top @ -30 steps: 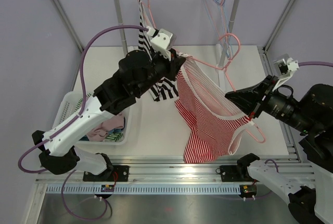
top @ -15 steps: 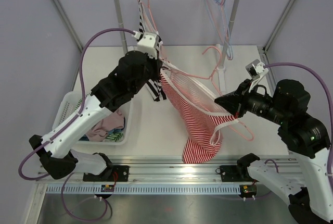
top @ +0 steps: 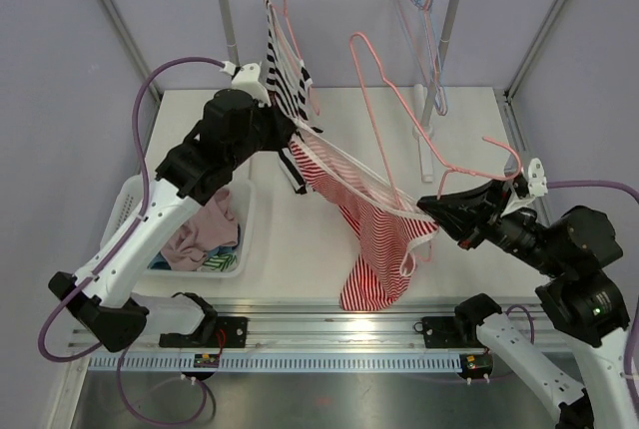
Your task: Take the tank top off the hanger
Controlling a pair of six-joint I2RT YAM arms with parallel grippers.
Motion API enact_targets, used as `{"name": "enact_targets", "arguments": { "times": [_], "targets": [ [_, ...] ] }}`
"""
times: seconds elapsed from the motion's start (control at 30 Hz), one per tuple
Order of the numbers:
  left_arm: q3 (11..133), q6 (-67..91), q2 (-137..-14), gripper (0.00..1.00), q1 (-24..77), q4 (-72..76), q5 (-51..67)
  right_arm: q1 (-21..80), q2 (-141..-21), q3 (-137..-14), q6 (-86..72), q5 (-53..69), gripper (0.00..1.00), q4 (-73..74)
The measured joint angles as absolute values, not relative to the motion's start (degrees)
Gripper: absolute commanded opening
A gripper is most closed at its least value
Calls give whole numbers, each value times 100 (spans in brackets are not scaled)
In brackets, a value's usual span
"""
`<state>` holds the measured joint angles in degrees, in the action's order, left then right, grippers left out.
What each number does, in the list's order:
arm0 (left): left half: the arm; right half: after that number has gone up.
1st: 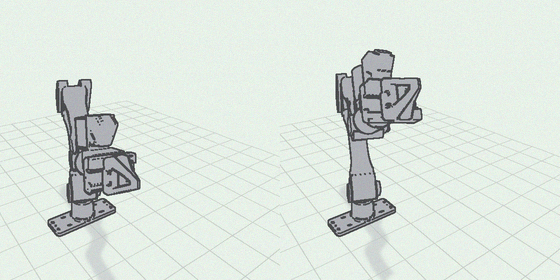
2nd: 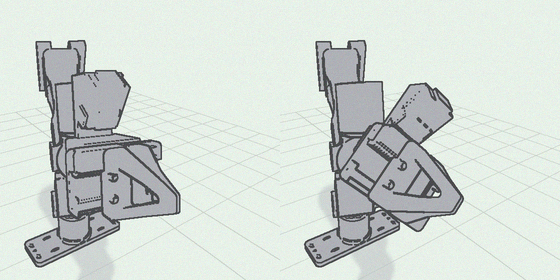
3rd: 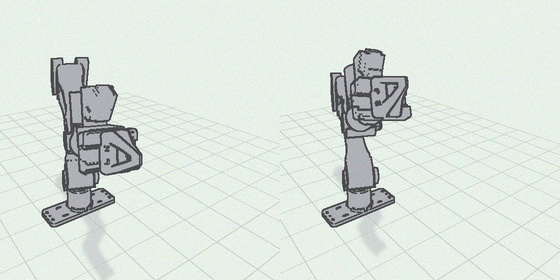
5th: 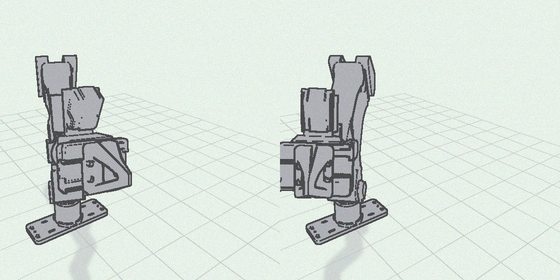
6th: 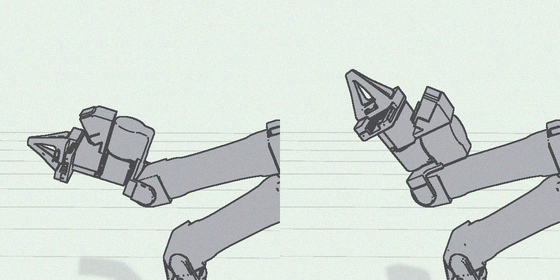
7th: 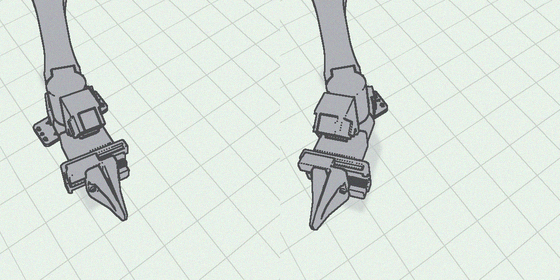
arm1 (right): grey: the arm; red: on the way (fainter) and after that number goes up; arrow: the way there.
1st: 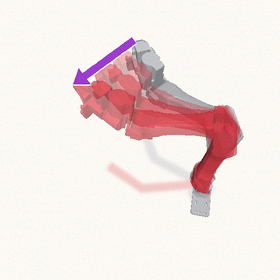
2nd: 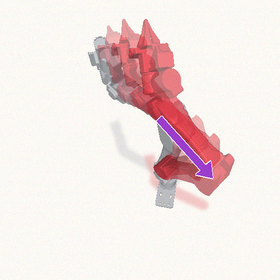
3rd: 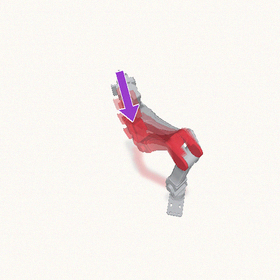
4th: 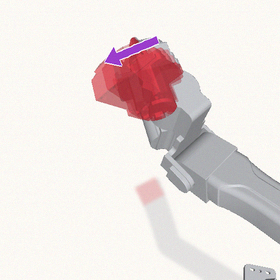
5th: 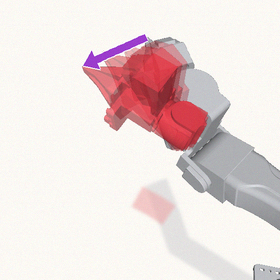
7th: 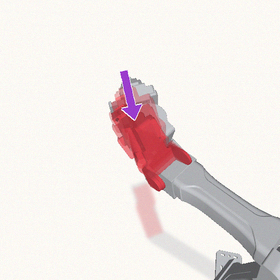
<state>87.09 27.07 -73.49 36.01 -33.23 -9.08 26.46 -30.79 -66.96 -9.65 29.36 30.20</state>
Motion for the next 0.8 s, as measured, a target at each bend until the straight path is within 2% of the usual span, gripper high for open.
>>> {"name": "enact_targets", "arguments": {
  "times": [0.17,0.33,0.4,0.5,0.57,0.6,0.7,0.73,0.8],
  "targets": [
    [7900,2377,-6742,0,4123,-2722,307,2646,-3358,-5852,-1660,3074,0,967],
    [7166,1914,-6309,0,5245,-2206,1304,2646,-4462,-6104,-2217,3079,0,-582],
    [6783,1885,-6156,0,5323,-2141,1240,2648,-4963,-6626,-2202,2893,0,-340],
    [6392,1935,-6080,0,5317,-2349,593,2648,-5848,-8047,-1935,2126,0,974],
    [6261,1984,-6082,0,5304,-2567,158,2646,-6053,-8420,-1767,1638,0,1522],
    [6226,1999,-6077,10,5297,-2676,-21,2646,-6060,-8455,-1682,1431,0,1833],
    [6195,2036,-6049,21,5293,-2882,-340,2648,-6036,-8460,-1496,978,0,2836],
    [6195,2049,-6025,36,5293,-2930,-397,2646,-6062,-8479,-1428,827,0,3148],
    [6195,2045,-5957,58,5293,-3020,-469,2646,-6243,-8700,-1293,513,0,3795]
  ]
}}
